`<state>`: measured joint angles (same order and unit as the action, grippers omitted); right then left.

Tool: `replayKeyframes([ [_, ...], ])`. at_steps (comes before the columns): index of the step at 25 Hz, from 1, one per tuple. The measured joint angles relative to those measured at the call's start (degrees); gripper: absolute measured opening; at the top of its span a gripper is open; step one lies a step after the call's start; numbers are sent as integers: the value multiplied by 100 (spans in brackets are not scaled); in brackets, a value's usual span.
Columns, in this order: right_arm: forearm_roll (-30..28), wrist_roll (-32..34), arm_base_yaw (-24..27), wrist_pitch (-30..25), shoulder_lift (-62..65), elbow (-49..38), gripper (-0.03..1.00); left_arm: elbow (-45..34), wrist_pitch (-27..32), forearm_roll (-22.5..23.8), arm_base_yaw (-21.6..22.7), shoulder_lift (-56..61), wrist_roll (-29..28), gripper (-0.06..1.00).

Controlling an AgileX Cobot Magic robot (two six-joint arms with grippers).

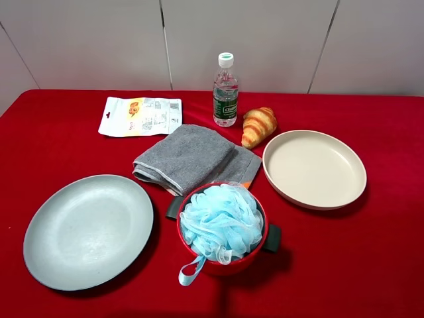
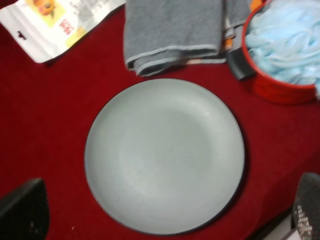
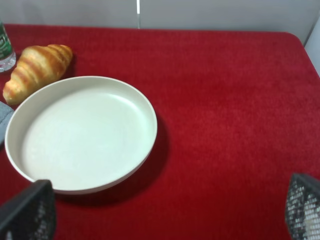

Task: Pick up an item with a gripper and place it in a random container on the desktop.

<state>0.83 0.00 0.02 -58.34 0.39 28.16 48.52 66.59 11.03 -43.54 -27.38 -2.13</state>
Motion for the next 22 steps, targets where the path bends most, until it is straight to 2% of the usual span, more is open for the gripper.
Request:
replayKeyframes([
  [3, 0, 0, -2, 0, 0, 0, 69, -315, 0, 61, 256, 337, -116, 96],
  [8, 0, 0, -2, 0, 0, 0, 69, -724, 0, 67, 1131, 844, -403, 96],
  [16, 0, 0, 0, 6, 0, 0, 69, -1363, -19, 48, 2679, 1509, -442, 96],
  [22, 0, 0, 0, 6, 0, 0, 69, -1822, -304, -141, 3412, 1864, -447, 96],
])
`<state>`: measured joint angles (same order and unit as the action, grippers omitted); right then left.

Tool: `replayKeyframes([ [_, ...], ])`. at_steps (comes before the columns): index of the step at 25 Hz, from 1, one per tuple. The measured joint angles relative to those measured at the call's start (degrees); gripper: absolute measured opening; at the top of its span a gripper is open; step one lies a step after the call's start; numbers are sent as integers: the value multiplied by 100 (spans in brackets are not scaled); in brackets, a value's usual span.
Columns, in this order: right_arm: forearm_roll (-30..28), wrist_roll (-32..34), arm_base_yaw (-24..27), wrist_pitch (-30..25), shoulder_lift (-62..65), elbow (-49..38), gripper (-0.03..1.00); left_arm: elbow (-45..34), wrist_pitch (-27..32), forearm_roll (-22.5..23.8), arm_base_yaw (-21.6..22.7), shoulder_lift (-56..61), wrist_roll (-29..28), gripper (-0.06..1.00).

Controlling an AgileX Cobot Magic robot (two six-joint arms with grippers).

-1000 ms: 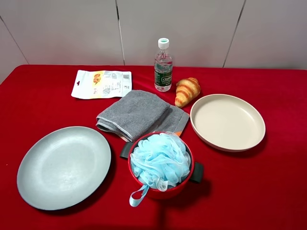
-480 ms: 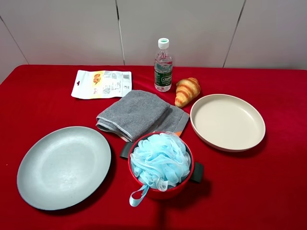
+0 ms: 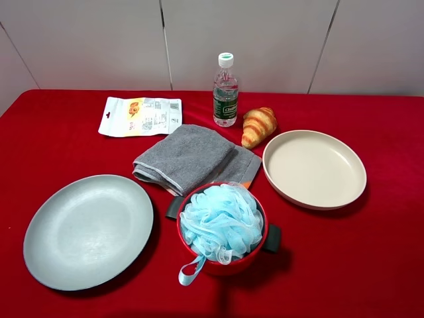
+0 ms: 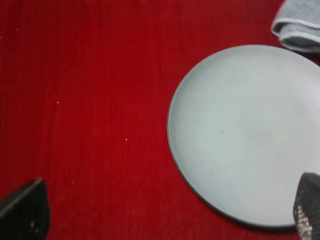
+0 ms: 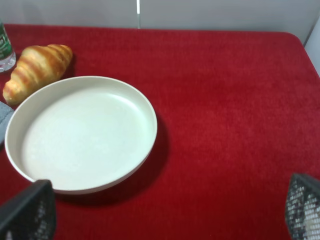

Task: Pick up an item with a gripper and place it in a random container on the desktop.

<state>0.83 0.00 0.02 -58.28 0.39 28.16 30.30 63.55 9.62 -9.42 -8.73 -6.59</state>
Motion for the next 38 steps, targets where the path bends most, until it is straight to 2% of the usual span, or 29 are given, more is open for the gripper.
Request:
replayKeyframes([
  [8, 0, 0, -2, 0, 0, 0, 69, -189, -262, -377, 450, 703, 253, 96],
  [15, 0, 0, -2, -6, 0, 0, 69, -205, -262, -389, 450, 905, 405, 96],
  [38, 0, 0, -2, 0, 0, 0, 69, -205, -267, -389, 450, 905, 411, 96],
])
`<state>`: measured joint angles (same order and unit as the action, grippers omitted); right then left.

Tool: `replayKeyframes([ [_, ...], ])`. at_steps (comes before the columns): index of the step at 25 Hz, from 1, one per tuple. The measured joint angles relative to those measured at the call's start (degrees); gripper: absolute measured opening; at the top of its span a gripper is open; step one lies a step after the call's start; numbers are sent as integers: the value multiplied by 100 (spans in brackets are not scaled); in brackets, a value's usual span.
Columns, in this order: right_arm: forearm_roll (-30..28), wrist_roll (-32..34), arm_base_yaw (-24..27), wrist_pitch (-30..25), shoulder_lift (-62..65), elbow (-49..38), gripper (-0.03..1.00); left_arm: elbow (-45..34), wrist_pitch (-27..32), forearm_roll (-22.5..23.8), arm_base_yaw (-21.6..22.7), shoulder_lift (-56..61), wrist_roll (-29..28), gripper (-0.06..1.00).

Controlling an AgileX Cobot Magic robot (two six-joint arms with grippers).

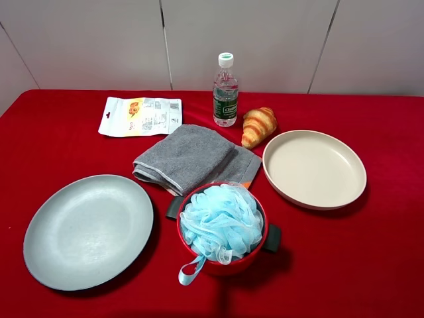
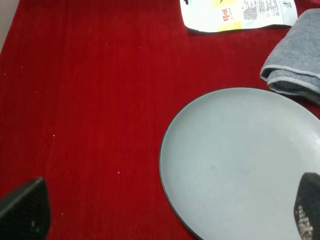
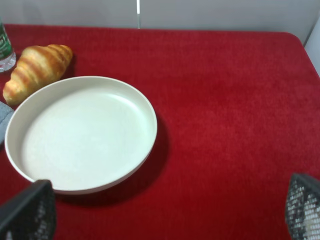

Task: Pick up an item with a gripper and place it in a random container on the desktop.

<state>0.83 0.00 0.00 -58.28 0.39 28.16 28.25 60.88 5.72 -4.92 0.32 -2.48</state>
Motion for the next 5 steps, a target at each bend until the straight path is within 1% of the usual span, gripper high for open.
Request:
replayKeyframes([
  [5, 0, 0, 0, 0, 0, 0, 69, 0, -1, 0, 0, 0, 0, 96],
])
